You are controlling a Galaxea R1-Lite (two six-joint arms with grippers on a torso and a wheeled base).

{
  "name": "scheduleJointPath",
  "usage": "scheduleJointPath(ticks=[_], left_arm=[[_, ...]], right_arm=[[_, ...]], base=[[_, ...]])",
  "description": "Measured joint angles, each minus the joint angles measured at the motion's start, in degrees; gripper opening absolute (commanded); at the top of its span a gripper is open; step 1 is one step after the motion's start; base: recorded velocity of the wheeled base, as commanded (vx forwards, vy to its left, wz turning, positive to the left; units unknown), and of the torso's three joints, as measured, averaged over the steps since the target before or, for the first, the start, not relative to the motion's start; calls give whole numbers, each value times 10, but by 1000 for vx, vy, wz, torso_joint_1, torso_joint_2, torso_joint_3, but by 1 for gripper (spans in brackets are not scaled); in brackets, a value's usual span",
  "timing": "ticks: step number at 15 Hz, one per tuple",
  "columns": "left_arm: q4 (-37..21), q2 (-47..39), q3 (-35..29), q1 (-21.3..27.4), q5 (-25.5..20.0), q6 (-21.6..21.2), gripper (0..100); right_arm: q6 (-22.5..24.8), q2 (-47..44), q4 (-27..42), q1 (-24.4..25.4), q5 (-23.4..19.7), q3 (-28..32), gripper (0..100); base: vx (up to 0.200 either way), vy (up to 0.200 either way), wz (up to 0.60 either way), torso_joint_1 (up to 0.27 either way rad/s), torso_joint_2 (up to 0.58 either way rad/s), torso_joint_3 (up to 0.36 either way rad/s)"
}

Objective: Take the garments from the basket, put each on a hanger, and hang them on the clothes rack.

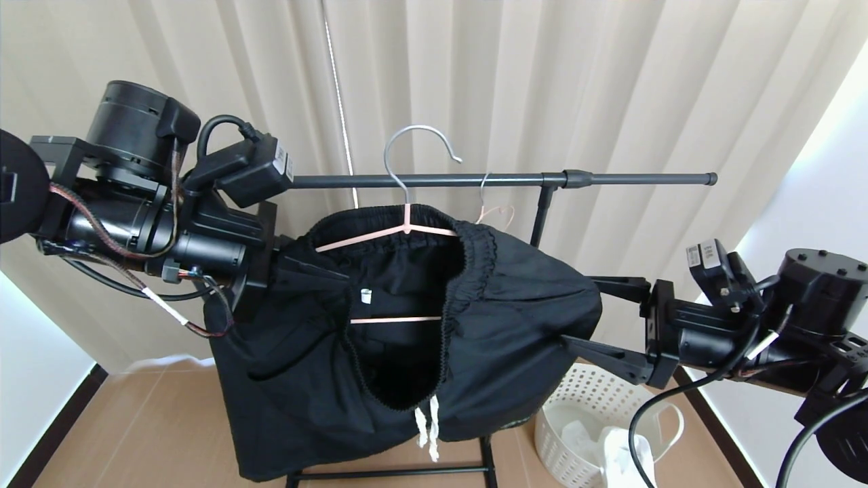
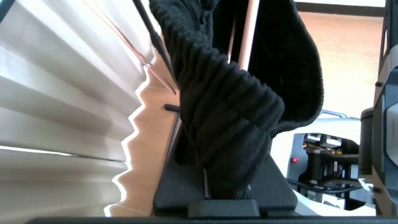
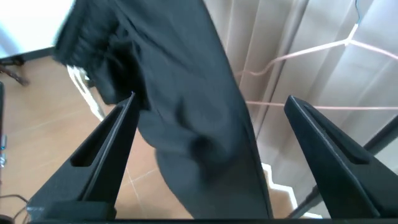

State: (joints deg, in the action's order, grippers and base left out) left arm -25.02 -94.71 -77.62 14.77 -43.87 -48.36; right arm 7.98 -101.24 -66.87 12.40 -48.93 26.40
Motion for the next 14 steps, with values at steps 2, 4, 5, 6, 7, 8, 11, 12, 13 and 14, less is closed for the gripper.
scheduleJointPath(ticks=[2, 4, 5, 6, 7, 8, 11, 12, 13, 14], left_arm=[[12, 13, 13, -4, 0, 10, 0], [27, 25, 29, -5, 0, 19, 0], [29, 30, 33, -5, 0, 20, 0], [29, 34, 38, -5, 0, 22, 0], [30, 37, 40, -5, 0, 23, 0], [30, 42, 45, -5, 0, 23, 0], [30, 50, 51, -5, 0, 26, 0], [30, 52, 52, -5, 0, 30, 0], [30, 53, 53, -5, 1, 33, 0], [30, 54, 54, -7, 1, 34, 0]], right_arm=[[7, -21, 0, -2, 0, 2, 100], [8, -39, 0, -9, 1, 7, 100], [8, -47, 0, -11, 1, 9, 100], [8, -55, 0, -12, 1, 12, 100], [8, -63, 0, -12, 2, 15, 100], [7, -71, 0, -12, 5, 19, 100], [7, -84, 0, -13, 6, 26, 0], [7, -85, 0, -13, 6, 27, 0], [7, -86, 0, -13, 6, 28, 0], [7, -87, 0, -13, 7, 28, 0]], base=[[0, 0, 0, 0, 0, 0], [0, 0, 0, 0, 0, 0], [0, 0, 0, 0, 0, 0], [0, 0, 0, 0, 0, 0], [0, 0, 0, 0, 0, 0], [0, 0, 0, 0, 0, 0], [0, 0, 0, 0, 0, 0], [0, 0, 0, 0, 0, 0], [0, 0, 0, 0, 0, 0], [0, 0, 0, 0, 0, 0]])
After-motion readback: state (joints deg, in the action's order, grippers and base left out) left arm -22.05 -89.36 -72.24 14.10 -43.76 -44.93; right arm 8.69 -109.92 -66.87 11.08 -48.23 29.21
